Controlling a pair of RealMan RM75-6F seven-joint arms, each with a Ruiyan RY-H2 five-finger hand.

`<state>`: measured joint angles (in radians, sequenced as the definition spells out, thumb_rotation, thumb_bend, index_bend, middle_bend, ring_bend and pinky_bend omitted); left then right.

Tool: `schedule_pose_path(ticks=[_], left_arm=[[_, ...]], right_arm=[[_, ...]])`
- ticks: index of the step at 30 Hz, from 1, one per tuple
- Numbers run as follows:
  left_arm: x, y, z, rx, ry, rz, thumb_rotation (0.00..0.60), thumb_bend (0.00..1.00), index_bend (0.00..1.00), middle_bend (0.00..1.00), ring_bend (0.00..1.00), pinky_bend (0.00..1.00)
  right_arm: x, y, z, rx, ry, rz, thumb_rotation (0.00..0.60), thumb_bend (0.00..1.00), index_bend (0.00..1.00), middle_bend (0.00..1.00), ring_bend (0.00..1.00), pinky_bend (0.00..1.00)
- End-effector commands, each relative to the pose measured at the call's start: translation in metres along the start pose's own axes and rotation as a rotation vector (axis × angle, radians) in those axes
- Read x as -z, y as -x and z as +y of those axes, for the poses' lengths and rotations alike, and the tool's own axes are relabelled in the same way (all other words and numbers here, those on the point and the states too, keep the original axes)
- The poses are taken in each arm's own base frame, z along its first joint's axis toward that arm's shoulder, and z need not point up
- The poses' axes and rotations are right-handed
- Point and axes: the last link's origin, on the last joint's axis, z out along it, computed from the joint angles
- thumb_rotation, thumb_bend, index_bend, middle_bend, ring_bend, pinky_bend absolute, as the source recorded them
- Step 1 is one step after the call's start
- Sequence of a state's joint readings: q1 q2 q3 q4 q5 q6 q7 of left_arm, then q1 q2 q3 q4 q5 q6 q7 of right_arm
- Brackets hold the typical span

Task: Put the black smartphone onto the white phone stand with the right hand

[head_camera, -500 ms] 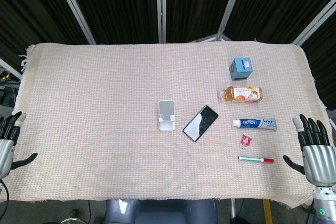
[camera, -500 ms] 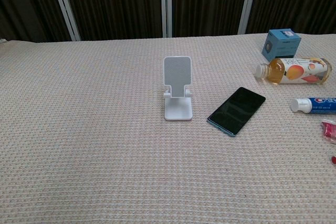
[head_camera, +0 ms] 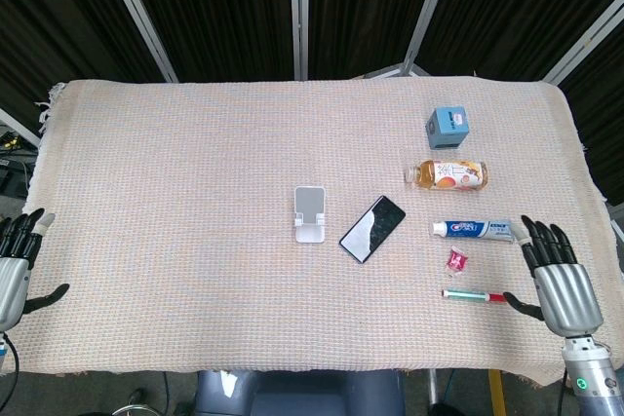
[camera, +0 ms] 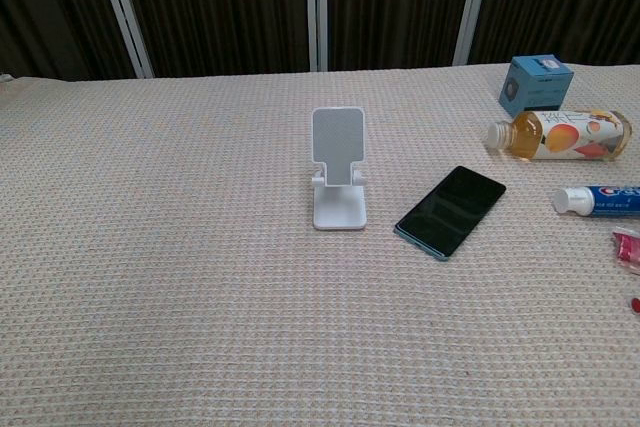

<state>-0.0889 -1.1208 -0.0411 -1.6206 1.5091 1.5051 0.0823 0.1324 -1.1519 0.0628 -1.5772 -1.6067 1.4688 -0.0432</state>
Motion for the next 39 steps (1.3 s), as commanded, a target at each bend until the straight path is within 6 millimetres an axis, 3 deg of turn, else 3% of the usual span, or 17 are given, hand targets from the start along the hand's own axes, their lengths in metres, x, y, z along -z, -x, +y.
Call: schedule_pose_path(ticks=[1,5,8,15,25,39], left_arm=[[0.000,0.003,0.000,0.006,0.001,-0.022,0.600,0.00,0.00,0.00,0.00,0.00],[-0.005,0.009,-0.002,-0.017,-0.011,-0.036,0.600,0.00,0.00,0.00,0.00,0.00],[-0.008,0.011,-0.004,-0.025,-0.031,-0.034,0.600,0.00,0.00,0.00,0.00,0.00],[-0.012,0.017,-0.009,-0.047,-0.068,-0.065,0.600,0.00,0.00,0.00,0.00,0.00],[-0.016,0.022,-0.009,-0.066,-0.084,-0.081,0.600,0.00,0.00,0.00,0.00,0.00],[-0.018,0.026,-0.006,-0.079,-0.087,-0.105,0.600,0.00,0.00,0.00,0.00,0.00]], right_arm=[[-0.041,0.009,-0.017,-0.009,-0.210,-0.114,0.600,0.00,0.02,0.00,0.00,0.00],[-0.104,0.019,-0.034,0.078,-0.391,-0.213,0.600,0.00,0.08,0.02,0.00,0.00],[-0.134,0.033,-0.051,0.095,-0.446,-0.263,0.600,0.00,0.10,0.05,0.00,0.00],[-0.175,0.067,-0.082,0.199,-0.539,-0.336,0.600,0.00,0.12,0.08,0.03,0.04],[-0.190,0.102,-0.105,0.292,-0.639,-0.377,0.600,0.00,0.13,0.11,0.06,0.07],[-0.203,0.123,-0.117,0.382,-0.669,-0.366,0.600,0.00,0.13,0.10,0.06,0.07]])
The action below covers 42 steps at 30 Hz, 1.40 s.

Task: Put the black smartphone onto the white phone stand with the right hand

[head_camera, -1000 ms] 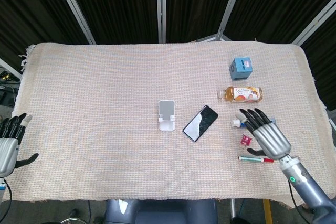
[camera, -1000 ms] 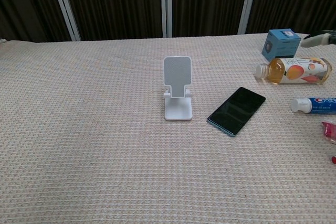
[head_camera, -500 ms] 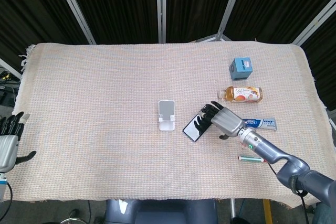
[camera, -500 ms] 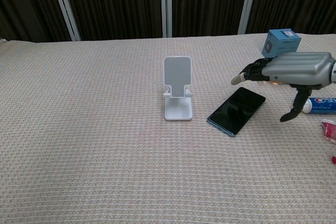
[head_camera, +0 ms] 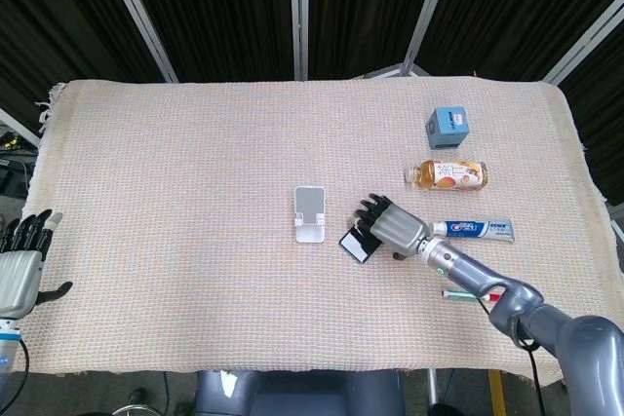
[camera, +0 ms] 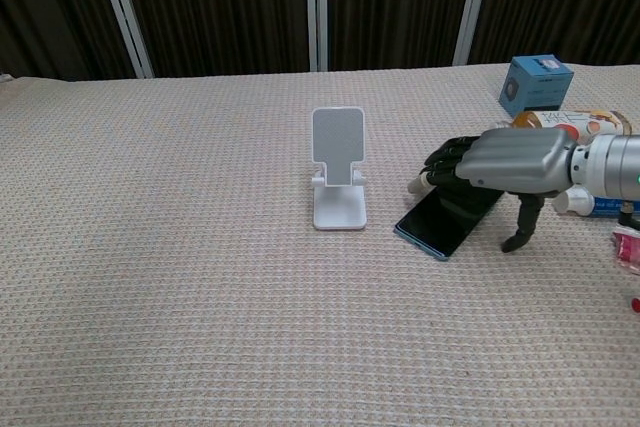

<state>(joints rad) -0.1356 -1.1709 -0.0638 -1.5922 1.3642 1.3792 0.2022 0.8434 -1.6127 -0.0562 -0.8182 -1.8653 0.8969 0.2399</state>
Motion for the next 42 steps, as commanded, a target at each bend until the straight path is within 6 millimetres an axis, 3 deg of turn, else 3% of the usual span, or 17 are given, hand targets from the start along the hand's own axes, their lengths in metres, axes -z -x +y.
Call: schedule_pose_path(ticks=[1,4,7,11,15,21,32,37,39,42], left_arm=[[0.000,0.001,0.000,-0.001,-0.003,-0.004,0.600,0.00,0.00,0.00,0.00,0.00],[-0.001,0.002,-0.001,-0.005,-0.007,-0.005,0.600,0.00,0.00,0.00,0.00,0.00],[-0.002,0.003,-0.001,-0.008,-0.010,-0.008,0.600,0.00,0.00,0.00,0.00,0.00],[-0.003,0.004,-0.002,-0.010,-0.012,-0.012,0.600,0.00,0.00,0.00,0.00,0.00],[-0.003,0.005,-0.002,-0.009,-0.013,-0.018,0.600,0.00,0.00,0.00,0.00,0.00],[-0.003,0.005,-0.001,-0.003,-0.007,-0.022,0.600,0.00,0.00,0.00,0.00,0.00],[0.002,-0.002,-0.002,0.030,0.011,-0.007,0.600,0.00,0.00,0.00,0.00,0.00],[0.004,-0.006,-0.002,0.041,0.017,0.001,0.600,0.00,0.00,0.00,0.00,0.00],[0.005,-0.007,-0.003,0.047,0.016,0.003,0.600,0.00,0.00,0.00,0.00,0.00],[0.005,-0.009,-0.004,0.046,0.010,0.011,0.600,0.00,0.00,0.00,0.00,0.00]], right_arm=[[-0.003,0.002,-0.001,0.007,-0.004,-0.006,0.600,0.00,0.13,0.09,0.06,0.07],[-0.006,0.006,-0.001,0.038,-0.006,-0.016,0.600,0.00,0.14,0.11,0.06,0.07],[-0.008,0.008,-0.001,0.064,-0.010,-0.017,0.600,0.00,0.18,0.19,0.14,0.10],[-0.010,0.009,-0.001,0.074,-0.017,-0.002,0.600,0.04,0.38,0.40,0.38,0.30],[-0.011,0.007,0.000,0.111,-0.033,0.020,0.600,0.14,0.47,0.52,0.51,0.37],[-0.004,-0.001,0.006,0.162,-0.054,0.081,0.600,0.15,0.51,0.56,0.54,0.39],[0.033,-0.039,0.023,0.431,-0.063,0.272,0.600,0.17,0.52,0.56,0.54,0.40],[0.045,-0.069,0.027,0.606,-0.064,0.375,0.600,0.17,0.50,0.54,0.54,0.40],[0.047,-0.093,0.029,0.796,-0.067,0.467,0.600,0.17,0.50,0.53,0.54,0.40],[0.045,-0.117,0.027,0.936,-0.071,0.548,0.600,0.17,0.49,0.52,0.54,0.40]])
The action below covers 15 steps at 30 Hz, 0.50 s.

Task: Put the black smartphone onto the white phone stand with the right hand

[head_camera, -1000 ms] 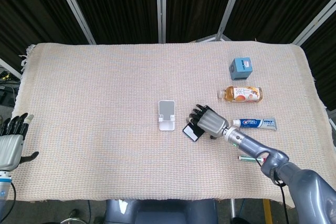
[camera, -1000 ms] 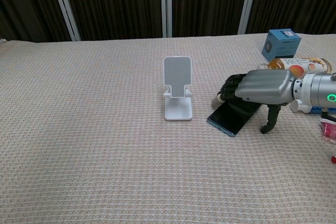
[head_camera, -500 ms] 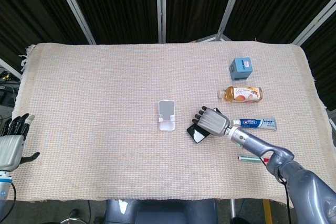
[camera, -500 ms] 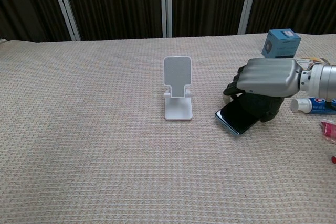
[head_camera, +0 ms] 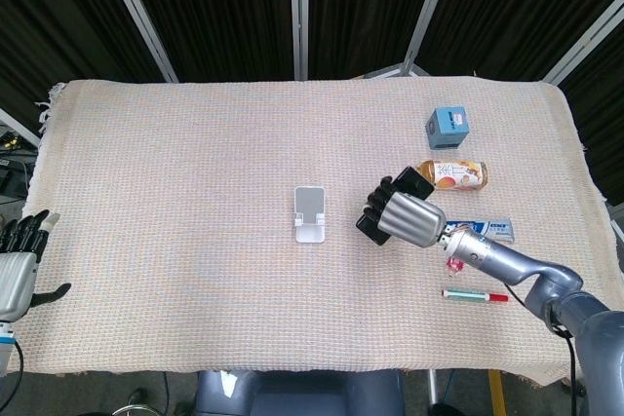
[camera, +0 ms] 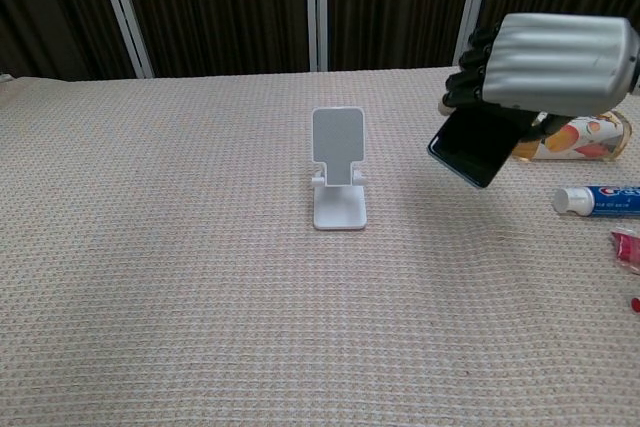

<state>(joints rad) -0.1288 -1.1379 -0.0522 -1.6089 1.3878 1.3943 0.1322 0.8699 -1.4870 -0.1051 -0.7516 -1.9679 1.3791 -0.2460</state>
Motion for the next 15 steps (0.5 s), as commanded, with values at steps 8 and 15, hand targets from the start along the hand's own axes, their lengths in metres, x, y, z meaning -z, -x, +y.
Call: schedule_pose_path(ticks=[8,15], left_arm=[[0.000,-0.004,-0.004,-0.002,-0.020,0.020,0.600,0.00,0.00,0.00,0.00,0.00],[-0.001,-0.003,-0.005,-0.003,-0.022,0.011,0.600,0.00,0.00,0.00,0.00,0.00]], right_arm=[[-0.055,-0.050,0.032,0.400,-0.066,0.191,0.600,0.18,0.48,0.52,0.54,0.38],[-0.096,-0.052,0.018,0.488,-0.185,0.172,0.600,0.19,0.48,0.52,0.53,0.38]])
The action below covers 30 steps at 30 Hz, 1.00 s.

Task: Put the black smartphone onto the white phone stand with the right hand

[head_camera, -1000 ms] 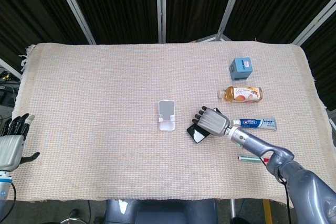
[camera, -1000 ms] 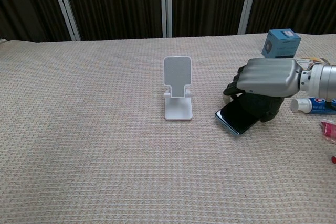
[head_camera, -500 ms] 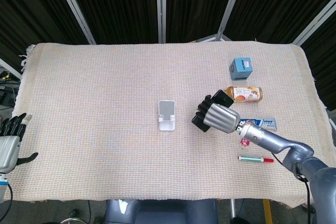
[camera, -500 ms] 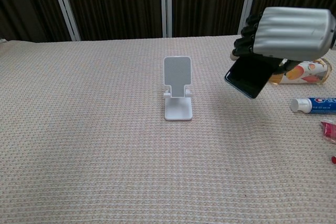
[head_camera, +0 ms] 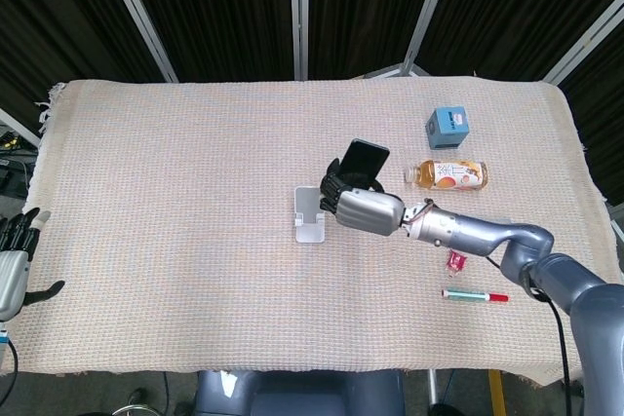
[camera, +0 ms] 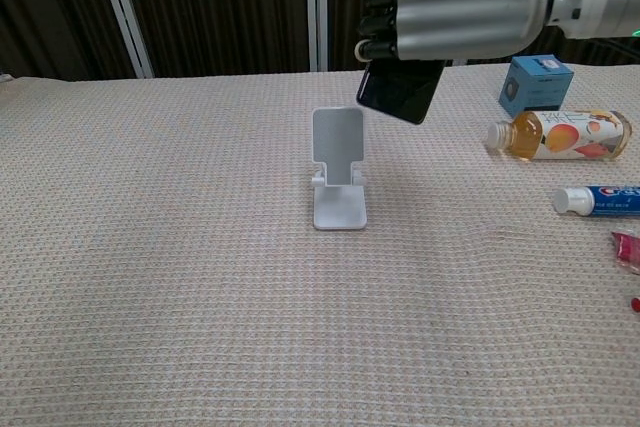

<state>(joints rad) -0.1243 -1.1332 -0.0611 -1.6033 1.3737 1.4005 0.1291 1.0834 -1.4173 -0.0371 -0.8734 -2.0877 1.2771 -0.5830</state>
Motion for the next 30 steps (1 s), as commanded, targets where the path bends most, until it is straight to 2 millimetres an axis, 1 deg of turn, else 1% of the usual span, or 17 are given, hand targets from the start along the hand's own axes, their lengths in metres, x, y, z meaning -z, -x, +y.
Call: schedule_pose_path(ticks=[1,7,13,22,23,27,30], left_arm=[[-0.001,0.001,0.000,-0.001,-0.002,-0.002,0.600,0.00,0.00,0.00,0.00,0.00],[-0.004,0.003,-0.003,-0.006,-0.019,-0.014,0.600,0.00,0.00,0.00,0.00,0.00],[-0.008,0.007,-0.006,-0.013,-0.037,-0.026,0.600,0.00,0.00,0.00,0.00,0.00],[-0.009,0.009,-0.006,-0.015,-0.047,-0.033,0.600,0.00,0.00,0.00,0.00,0.00],[-0.009,0.009,-0.006,-0.015,-0.047,-0.034,0.600,0.00,0.00,0.00,0.00,0.00],[-0.009,0.009,-0.006,-0.016,-0.049,-0.037,0.600,0.00,0.00,0.00,0.00,0.00],[-0.010,0.010,-0.006,-0.017,-0.048,-0.039,0.600,0.00,0.00,0.00,0.00,0.00]], right_arm=[[-0.024,0.000,-0.006,0.049,-0.072,0.008,0.600,0.19,0.48,0.52,0.53,0.38],[-0.042,0.010,-0.018,0.067,-0.130,-0.020,0.600,0.20,0.49,0.52,0.53,0.38],[-0.051,0.012,-0.030,0.063,-0.162,-0.006,0.600,0.20,0.49,0.51,0.52,0.38],[-0.061,0.011,-0.042,0.055,-0.176,0.014,0.600,0.20,0.48,0.51,0.51,0.36],[-0.062,0.010,-0.043,0.051,-0.176,0.017,0.600,0.20,0.48,0.51,0.51,0.33],[-0.066,0.007,-0.049,0.050,-0.174,0.037,0.600,0.20,0.48,0.51,0.49,0.16],[-0.069,0.005,-0.049,0.065,-0.166,0.052,0.600,0.20,0.48,0.51,0.47,0.14]])
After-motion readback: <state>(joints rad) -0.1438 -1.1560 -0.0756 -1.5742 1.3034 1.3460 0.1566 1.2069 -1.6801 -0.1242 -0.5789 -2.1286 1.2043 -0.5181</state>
